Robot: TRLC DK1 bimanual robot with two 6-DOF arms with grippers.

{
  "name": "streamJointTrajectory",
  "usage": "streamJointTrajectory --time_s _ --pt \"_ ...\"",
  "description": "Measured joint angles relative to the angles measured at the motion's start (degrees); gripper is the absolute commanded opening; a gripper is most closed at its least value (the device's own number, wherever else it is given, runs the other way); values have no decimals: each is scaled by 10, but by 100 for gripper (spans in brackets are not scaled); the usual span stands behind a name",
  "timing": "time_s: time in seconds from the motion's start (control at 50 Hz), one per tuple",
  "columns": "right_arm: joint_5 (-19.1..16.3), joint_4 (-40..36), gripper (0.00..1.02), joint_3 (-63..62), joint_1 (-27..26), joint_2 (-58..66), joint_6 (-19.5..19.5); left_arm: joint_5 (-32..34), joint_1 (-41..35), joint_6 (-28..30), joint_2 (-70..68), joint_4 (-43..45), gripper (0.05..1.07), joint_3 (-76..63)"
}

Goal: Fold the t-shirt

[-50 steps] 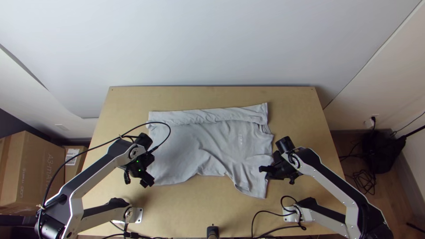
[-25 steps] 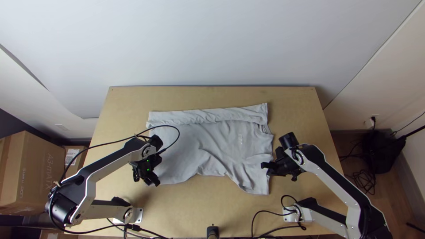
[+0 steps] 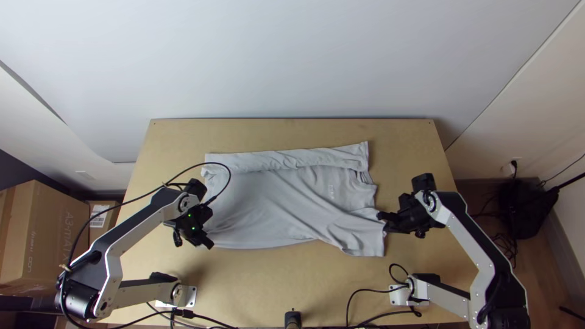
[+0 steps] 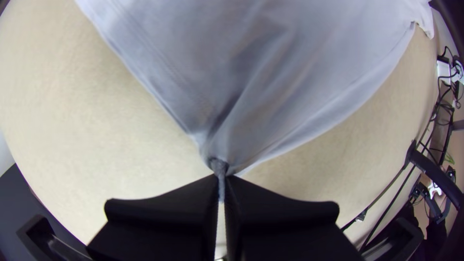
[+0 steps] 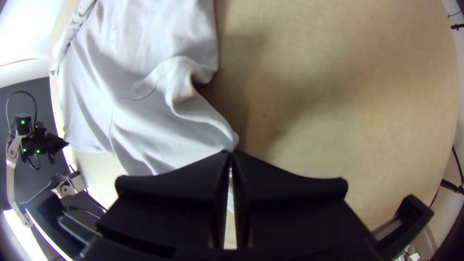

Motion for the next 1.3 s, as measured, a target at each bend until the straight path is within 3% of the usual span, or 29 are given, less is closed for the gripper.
streamJointTrajectory --time_s 0.1,0.22,0.44,1.1,1.3 --pt "4 -2 2 15 -26 21 -24 3 24 15 -10 -2 8 0" --pt "5 -29 2 41 -13 23 -30 5 31 20 -23 -5 8 2" --pt "6 -32 2 117 43 27 -21 12 32 17 -24 -11 8 75" --pt "45 -16 2 355 85 219 8 21 90 -5 167 9 8 328" --pt "45 -16 2 440 88 287 10 51 100 -9 224 9 8 415"
